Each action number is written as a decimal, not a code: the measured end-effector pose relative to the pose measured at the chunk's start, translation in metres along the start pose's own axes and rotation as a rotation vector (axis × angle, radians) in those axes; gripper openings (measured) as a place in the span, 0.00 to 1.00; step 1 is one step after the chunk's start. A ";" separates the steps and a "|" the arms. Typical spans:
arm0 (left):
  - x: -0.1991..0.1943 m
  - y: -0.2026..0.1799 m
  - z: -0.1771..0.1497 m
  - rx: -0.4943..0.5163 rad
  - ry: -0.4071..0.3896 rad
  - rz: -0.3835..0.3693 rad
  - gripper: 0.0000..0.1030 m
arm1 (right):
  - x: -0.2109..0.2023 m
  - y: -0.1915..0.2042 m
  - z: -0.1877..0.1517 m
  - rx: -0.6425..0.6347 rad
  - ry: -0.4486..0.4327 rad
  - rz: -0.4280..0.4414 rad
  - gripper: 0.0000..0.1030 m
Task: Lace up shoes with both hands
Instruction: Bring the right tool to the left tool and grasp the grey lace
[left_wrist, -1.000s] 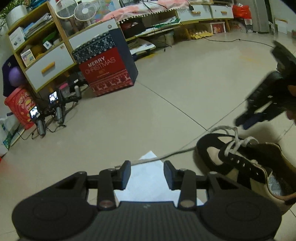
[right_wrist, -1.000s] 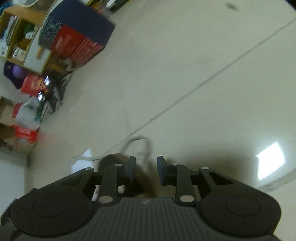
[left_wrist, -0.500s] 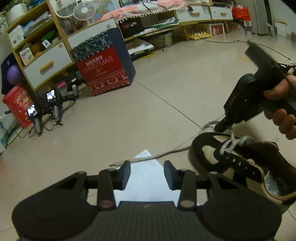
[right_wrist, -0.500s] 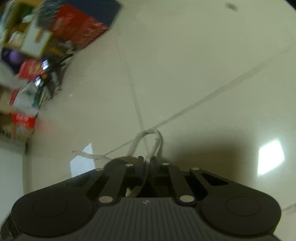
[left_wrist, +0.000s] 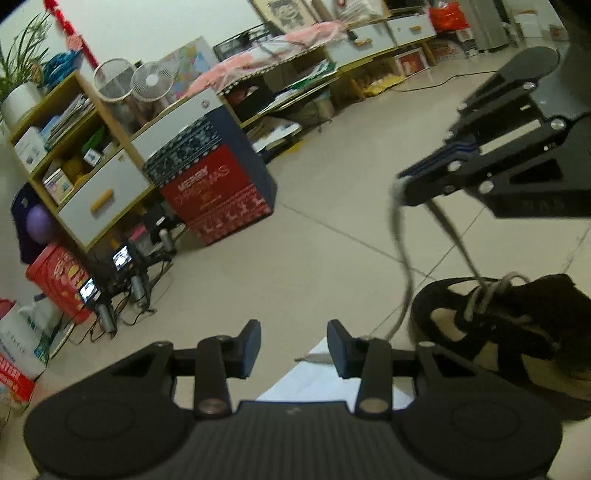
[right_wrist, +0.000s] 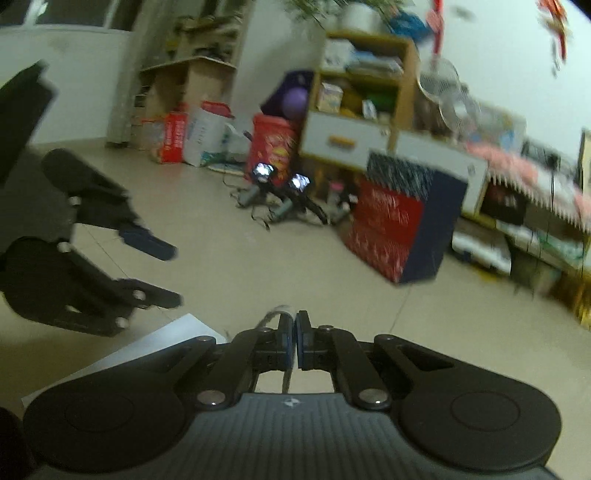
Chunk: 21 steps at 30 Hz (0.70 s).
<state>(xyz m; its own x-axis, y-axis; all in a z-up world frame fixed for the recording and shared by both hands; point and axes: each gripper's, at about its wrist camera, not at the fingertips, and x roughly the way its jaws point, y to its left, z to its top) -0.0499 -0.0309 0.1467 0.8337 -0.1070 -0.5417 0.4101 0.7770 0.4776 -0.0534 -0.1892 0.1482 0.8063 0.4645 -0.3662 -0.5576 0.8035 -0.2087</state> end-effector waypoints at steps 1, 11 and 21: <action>-0.001 -0.003 0.000 0.011 -0.009 -0.007 0.40 | -0.003 0.001 0.002 0.002 -0.012 0.000 0.03; -0.012 -0.034 0.013 0.089 -0.101 -0.072 0.43 | -0.010 0.002 0.018 0.055 -0.055 0.001 0.03; 0.000 -0.039 0.035 0.137 -0.189 -0.084 0.35 | -0.013 0.005 0.017 0.049 -0.063 0.027 0.03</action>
<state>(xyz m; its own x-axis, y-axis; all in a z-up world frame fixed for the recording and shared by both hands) -0.0531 -0.0831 0.1518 0.8435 -0.2921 -0.4507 0.5166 0.6708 0.5321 -0.0633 -0.1853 0.1673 0.8028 0.5075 -0.3131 -0.5701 0.8070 -0.1538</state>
